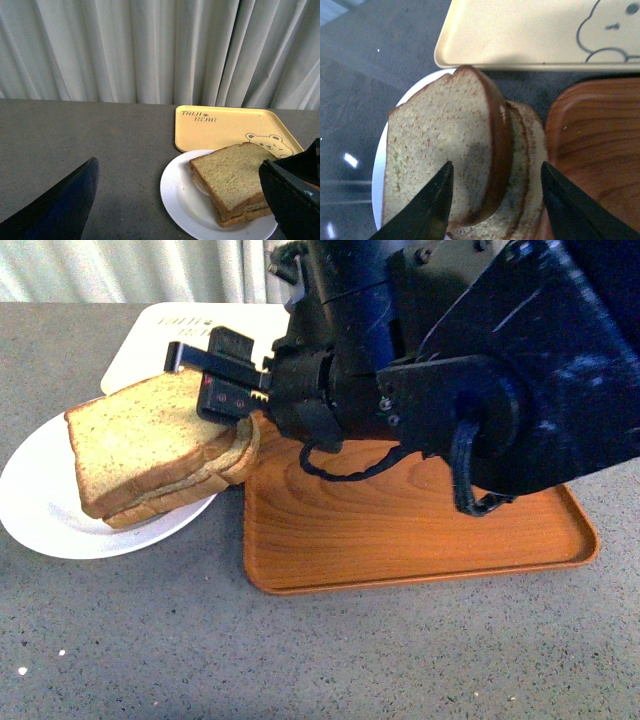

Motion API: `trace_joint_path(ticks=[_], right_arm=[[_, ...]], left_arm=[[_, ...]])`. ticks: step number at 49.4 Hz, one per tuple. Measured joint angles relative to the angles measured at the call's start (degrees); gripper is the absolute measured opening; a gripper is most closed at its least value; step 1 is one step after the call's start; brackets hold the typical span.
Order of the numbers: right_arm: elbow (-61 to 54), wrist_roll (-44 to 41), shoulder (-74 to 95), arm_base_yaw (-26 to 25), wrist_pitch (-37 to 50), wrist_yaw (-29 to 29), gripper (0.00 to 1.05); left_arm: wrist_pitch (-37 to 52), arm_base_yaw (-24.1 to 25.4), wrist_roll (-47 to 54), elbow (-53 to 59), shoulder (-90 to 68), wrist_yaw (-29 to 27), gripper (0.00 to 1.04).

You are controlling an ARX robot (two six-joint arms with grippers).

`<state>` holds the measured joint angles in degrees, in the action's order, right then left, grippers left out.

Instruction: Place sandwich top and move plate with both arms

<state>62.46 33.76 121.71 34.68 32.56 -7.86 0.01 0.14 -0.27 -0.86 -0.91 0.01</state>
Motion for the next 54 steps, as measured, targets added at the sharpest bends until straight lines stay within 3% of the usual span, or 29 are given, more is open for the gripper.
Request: trace_joint_path(ticks=[9, 12, 15, 19, 26, 41, 54], right_arm=[[-7.41, -3.3, -10.67, -5.16, 3.87, 4.81, 0.93], [-10.45, -6.05, -14.93, -7.32, 4.04, 7.06, 0.96], [-16.28, -16.11, -16.5, -8.24, 18.84, 22.91, 0.83], [-24.26, -25.0, -19.06, -10.25, 30.36, 30.14, 0.69], [-33.94, -30.42, -25.7, -14.1, 34.64, 28.04, 0.48], [-46.73, -32.79, -38.53, -20.48, 34.12, 21.73, 0.04], [-54.58, -33.4, -51.45, -25.42, 28.87, 16.92, 0.02]], left_arm=[[0.0, 0.0, 0.0, 0.0, 0.0, -0.02, 0.96], [0.0, 0.0, 0.0, 0.0, 0.0, -0.02, 0.96], [0.0, 0.0, 0.0, 0.0, 0.0, 0.07, 0.96], [0.0, 0.0, 0.0, 0.0, 0.0, 0.02, 0.96], [0.0, 0.0, 0.0, 0.02, 0.0, -0.02, 0.96], [0.0, 0.0, 0.0, 0.0, 0.0, -0.02, 0.96], [0.0, 0.0, 0.0, 0.0, 0.0, -0.02, 0.96]])
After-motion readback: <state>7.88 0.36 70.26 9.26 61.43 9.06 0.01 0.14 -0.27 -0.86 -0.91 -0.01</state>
